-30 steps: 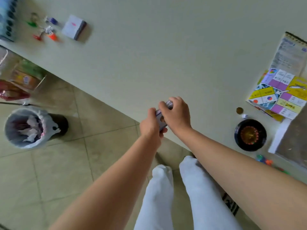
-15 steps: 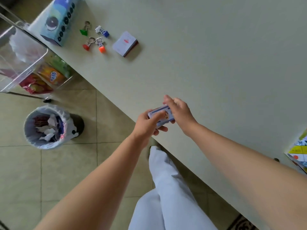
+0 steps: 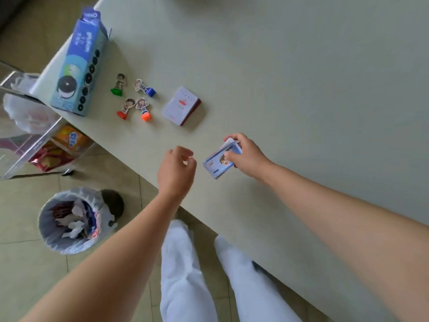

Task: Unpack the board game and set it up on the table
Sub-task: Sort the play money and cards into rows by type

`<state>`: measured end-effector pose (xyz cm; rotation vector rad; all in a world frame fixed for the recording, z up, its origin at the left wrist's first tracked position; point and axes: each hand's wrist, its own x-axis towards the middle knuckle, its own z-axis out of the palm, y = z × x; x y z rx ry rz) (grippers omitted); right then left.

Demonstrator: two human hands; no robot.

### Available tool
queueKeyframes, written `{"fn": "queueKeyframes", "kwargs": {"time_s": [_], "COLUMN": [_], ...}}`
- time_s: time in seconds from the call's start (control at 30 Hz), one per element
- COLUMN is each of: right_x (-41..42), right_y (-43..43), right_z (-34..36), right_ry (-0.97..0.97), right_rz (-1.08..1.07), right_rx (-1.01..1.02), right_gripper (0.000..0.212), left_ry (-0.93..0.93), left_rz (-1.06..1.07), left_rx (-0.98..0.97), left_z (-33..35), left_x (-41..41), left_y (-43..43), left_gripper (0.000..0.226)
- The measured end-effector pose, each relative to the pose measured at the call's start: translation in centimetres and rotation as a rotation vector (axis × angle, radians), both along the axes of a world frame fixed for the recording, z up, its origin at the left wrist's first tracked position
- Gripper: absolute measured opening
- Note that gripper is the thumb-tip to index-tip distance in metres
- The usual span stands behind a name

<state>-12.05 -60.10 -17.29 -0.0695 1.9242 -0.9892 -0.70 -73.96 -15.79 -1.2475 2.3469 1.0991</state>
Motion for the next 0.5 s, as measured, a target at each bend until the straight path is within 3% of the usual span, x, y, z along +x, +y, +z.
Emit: {"fn": "queueKeyframes", "kwargs": {"time_s": [0.37, 0.5], "right_x": [-4.6, -4.3], "right_y": [-7.4, -8.2], "right_z": [-3.3, -3.9], "right_ry": [0.269, 0.566], "right_rz": [0.111, 0.224], "right_rx": [0.174, 0.416], "right_gripper": [0.041, 0.043], "left_ry": [0.023, -0.029], "left_rz": [-0.356, -0.464], "left_rx": [-0.280, -0.280], "left_z": [-2.9, -4.0], "left_x": [-8.9, -10.3], "left_y": [-8.4, -9.4], "left_gripper": [0.042, 0.044]}}
